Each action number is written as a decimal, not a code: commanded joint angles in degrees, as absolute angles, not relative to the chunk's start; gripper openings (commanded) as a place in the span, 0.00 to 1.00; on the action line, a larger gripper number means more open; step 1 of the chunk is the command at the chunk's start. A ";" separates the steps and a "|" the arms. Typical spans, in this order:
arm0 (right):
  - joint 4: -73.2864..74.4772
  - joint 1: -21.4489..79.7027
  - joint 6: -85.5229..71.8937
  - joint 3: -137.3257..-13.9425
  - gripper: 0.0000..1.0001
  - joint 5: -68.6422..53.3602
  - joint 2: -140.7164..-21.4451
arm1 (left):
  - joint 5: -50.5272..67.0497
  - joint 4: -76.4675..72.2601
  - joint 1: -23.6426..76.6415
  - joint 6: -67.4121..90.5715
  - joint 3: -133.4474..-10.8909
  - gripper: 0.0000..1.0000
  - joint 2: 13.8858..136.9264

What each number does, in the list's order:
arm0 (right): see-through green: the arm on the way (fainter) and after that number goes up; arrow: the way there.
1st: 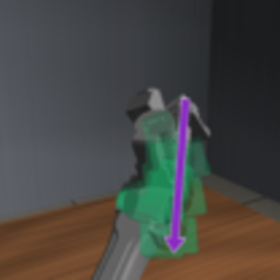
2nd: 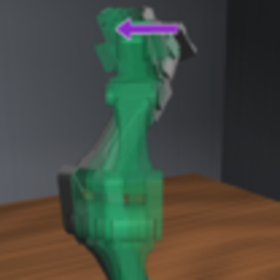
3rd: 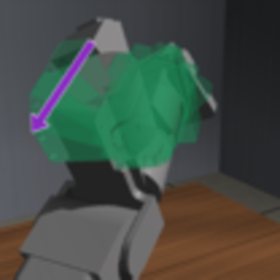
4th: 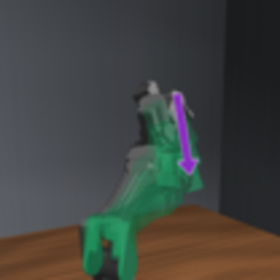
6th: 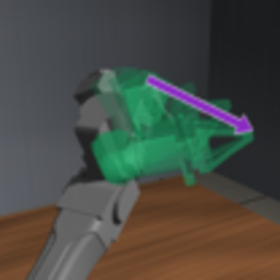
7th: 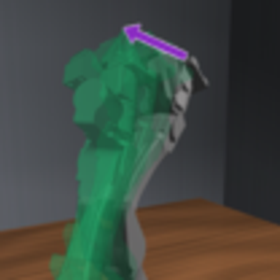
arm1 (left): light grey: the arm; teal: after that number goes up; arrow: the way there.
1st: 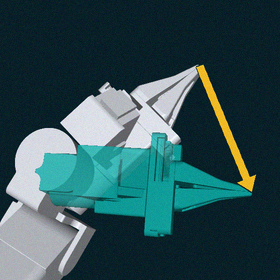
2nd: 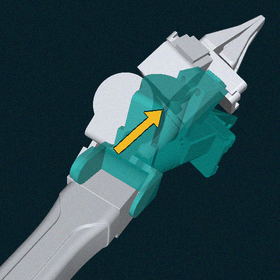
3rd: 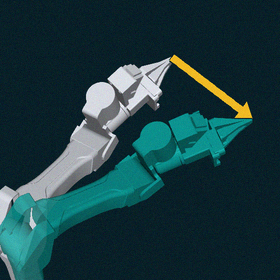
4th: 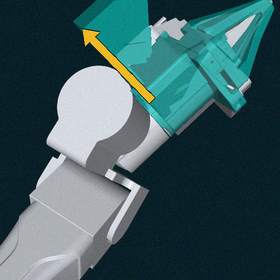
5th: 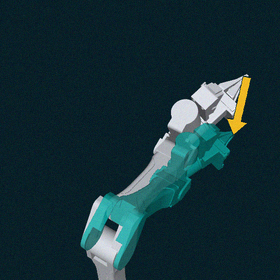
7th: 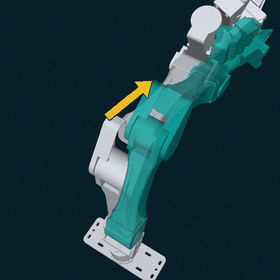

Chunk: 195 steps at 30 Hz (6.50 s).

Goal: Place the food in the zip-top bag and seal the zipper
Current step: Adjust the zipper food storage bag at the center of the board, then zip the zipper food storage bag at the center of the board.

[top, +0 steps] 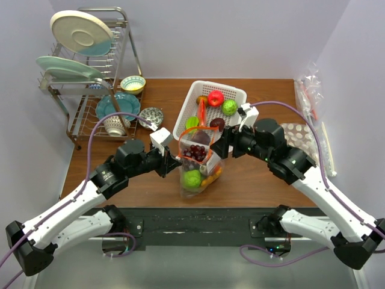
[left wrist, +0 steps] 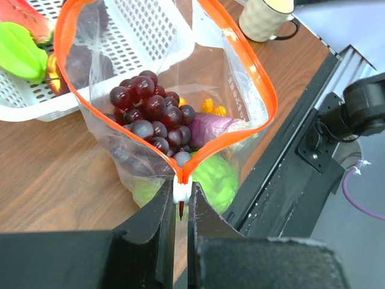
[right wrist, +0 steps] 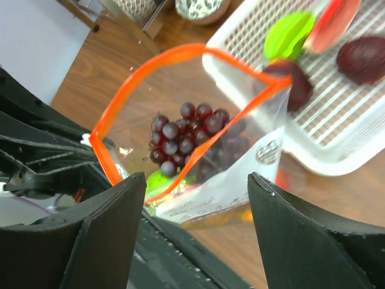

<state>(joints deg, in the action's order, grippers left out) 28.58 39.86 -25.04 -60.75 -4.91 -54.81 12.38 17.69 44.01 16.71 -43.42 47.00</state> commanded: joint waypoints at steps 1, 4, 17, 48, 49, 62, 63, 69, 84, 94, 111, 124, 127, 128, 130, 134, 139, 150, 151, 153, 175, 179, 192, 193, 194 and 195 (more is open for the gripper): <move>35.67 40.08 -17.59 -69.58 0.73 1.73 -58.70 | 15.55 15.38 44.21 14.85 -46.58 0.00 47.02; 40.16 40.08 -15.30 -74.33 0.75 7.01 -63.80 | 15.64 15.73 44.30 14.85 -47.02 0.00 46.76; 46.32 40.08 -9.14 -86.31 0.73 11.16 -81.82 | 15.56 15.91 44.21 14.33 -46.93 0.00 46.85; 44.38 39.99 -10.81 -80.33 0.00 15.21 -78.49 | 13.01 5.03 44.21 14.67 -34.73 0.63 42.63; 44.30 39.90 -10.81 -80.33 0.00 15.21 -78.57 | 13.01 4.57 44.21 14.68 -34.54 0.63 42.10; 44.65 39.99 -11.08 -80.77 0.00 14.15 -77.96 | 12.92 -2.02 44.21 15.91 -34.28 0.43 45.00; 44.82 39.90 -11.07 -80.95 0.00 14.15 -77.96 | 13.35 -2.28 44.21 15.82 -34.36 0.40 45.26; 45.44 39.90 -10.90 -81.30 0.00 14.85 -77.08 | 14.33 -1.50 44.21 15.29 -35.51 0.00 45.18; 31.68 39.99 -2.21 -80.34 0.58 -7.43 -63.21 | 17.04 12.65 44.21 13.53 -48.78 0.00 46.67; 4.21 39.90 3.86 -61.25 0.49 -41.38 -54.57 | 20.21 12.57 44.21 14.68 -50.18 0.00 46.32; 10.80 40.17 21.44 -67.41 0.51 -60.29 -67.05 | 26.01 11.51 44.21 13.62 -50.18 0.00 47.46; 14.59 41.13 24.69 -69.87 0.50 -63.10 -74.88 | 26.10 13.45 44.30 12.13 -50.89 0.00 47.20; 15.64 41.31 25.75 -69.44 0.49 -63.02 -75.67 | 25.84 13.53 44.21 11.87 -51.06 0.00 47.29; 15.73 41.40 25.84 -69.26 0.49 -63.02 -75.76 | 25.75 13.62 44.30 11.69 -51.15 0.00 47.37; 15.82 41.31 25.84 -68.91 0.47 -62.58 -76.11 | 25.58 13.71 44.21 11.60 -51.15 0.00 47.46; 17.40 41.40 26.37 -69.87 0.35 -62.84 -76.73 | 24.61 14.59 44.21 11.16 -51.59 0.00 47.55; 19.16 41.31 25.15 -72.15 0.01 -63.37 -77.52 | 22.24 16.69 44.30 10.29 -52.64 0.00 46.41; 19.00 41.40 16.54 -72.43 0.00 -57.95 -76.21 | 10.47 24.16 44.21 9.49 -57.04 0.00 43.24; 18.46 41.40 12.96 -72.16 0.00 -56.18 -76.03 | 9.50 24.43 44.21 9.84 -57.21 0.00 42.89; 17.41 41.40 10.21 -71.46 0.00 -53.10 -75.41 | 7.31 25.04 44.30 10.02 -57.74 0.00 42.54; 25.66 41.40 4.75 -62.76 0.00 -33.76 -62.50 | -15.46 30.76 44.21 15.38 -57.04 0.00 39.81; 27.24 41.31 2.46 -60.48 0.00 -30.77 -59.42 | -21.52 33.13 44.21 16.00 -57.57 0.00 40.69; 34.01 41.31 -1.14 -55.46 0.00 -19.77 -48.87 | -26.81 32.79 44.12 16.70 -54.93 0.00 43.24; 34.01 41.40 -1.06 -54.94 0.00 -20.30 -48.35 | -25.85 31.91 44.12 16.53 -54.32 0.00 43.24; 33.49 41.40 -1.05 -54.67 0.00 -20.82 -47.47 | -22.53 29.56 44.21 16.18 -53.88 0.00 42.98; 33.14 41.40 -1.14 -54.58 0.00 -21.87 -47.29 | -20.24 27.97 44.12 15.21 -53.35 0.00 42.46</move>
